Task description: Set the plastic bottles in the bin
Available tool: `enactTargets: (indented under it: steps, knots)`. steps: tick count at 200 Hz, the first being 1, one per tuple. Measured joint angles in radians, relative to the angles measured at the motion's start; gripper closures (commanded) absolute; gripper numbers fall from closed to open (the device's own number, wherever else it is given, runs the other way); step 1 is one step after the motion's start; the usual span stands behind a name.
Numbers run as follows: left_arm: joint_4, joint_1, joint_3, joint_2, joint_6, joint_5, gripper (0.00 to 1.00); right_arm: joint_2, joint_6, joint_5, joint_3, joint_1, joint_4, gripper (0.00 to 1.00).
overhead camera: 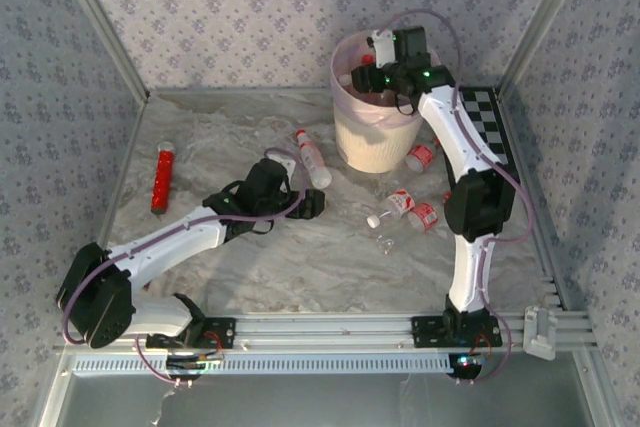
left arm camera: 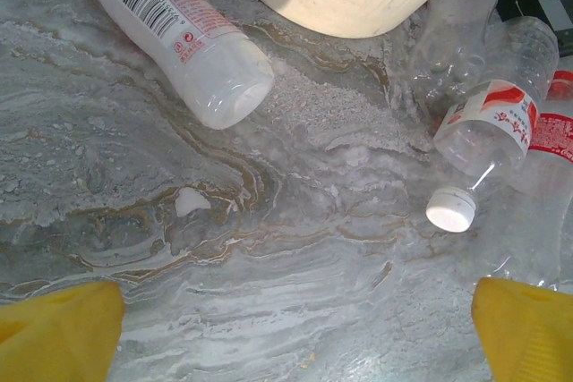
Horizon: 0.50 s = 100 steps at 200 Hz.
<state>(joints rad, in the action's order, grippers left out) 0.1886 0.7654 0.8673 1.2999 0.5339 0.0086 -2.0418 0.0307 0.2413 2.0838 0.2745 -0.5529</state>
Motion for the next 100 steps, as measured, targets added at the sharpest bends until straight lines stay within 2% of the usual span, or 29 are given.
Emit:
enactTargets:
  steps: [37,54,70,100]
  knots:
    - [0.0,0.0,0.002,0.002,0.003,-0.003,0.01,-0.019,-0.024,0.013,-0.011,0.0,0.008,0.63]
    - [0.003,0.0,0.003,0.006,0.003,-0.003,0.0,-0.021,-0.031,0.018,-0.012,-0.002,0.011,0.49]
    - [0.01,0.0,0.003,0.006,0.003,-0.003,0.0,-0.021,-0.039,0.022,-0.012,-0.006,0.01,0.31]
    - [0.018,-0.001,0.007,0.02,0.016,-0.003,0.0,-0.021,-0.062,0.035,-0.004,-0.013,-0.008,0.08]
